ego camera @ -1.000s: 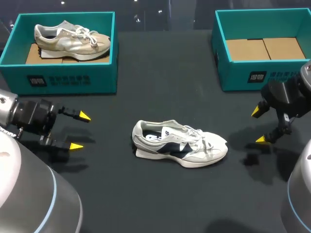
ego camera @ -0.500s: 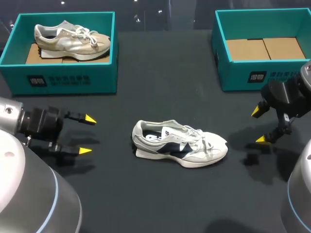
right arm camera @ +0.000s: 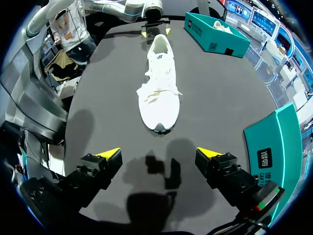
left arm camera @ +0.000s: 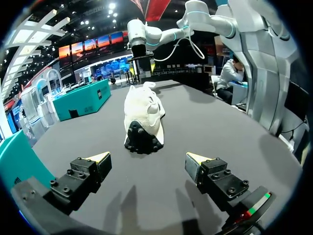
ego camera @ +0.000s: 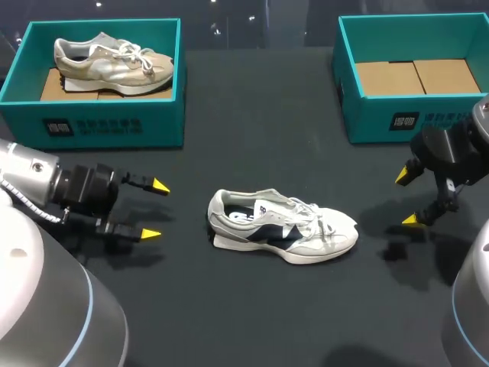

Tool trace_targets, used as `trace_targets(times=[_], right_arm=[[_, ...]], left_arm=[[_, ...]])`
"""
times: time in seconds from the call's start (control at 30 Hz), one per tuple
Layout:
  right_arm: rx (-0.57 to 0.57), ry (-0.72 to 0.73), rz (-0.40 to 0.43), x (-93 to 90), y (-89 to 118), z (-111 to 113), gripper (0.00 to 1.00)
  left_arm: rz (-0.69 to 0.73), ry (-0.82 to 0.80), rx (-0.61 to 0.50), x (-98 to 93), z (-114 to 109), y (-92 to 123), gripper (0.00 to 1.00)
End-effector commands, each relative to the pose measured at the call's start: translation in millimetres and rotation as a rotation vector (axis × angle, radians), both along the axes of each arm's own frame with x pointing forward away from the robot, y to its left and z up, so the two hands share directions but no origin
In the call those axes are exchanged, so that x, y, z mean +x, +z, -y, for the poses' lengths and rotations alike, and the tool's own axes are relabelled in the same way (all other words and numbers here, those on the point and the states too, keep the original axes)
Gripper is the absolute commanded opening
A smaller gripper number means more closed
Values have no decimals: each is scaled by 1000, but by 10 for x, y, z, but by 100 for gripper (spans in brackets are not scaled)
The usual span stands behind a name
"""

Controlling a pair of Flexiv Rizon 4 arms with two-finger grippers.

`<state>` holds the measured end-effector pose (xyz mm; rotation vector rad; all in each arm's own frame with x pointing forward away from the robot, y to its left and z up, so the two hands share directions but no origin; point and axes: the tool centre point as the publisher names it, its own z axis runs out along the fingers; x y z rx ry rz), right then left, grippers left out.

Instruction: Take the shoe out of the shoebox, open the shoe tongue, remove and reinsert the insole, then place the shoe into the shoebox

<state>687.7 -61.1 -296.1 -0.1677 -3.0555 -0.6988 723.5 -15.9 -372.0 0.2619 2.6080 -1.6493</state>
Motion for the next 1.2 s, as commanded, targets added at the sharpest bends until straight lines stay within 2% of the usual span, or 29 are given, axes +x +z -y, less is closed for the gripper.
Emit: trace_targets(times=[0.03,0.47,1.2], right_arm=[[-3,-2,2,-16,-5,-5,100],[-3,-2,2,-16,-5,-5,100],[-3,-2,2,-16,-5,-5,100]], left_arm=[[-9,-20,-18,125,104,-106,100],[-49,-44,-66,191,415,-209,100],[-125,-18,-91,79,913,-289,100]])
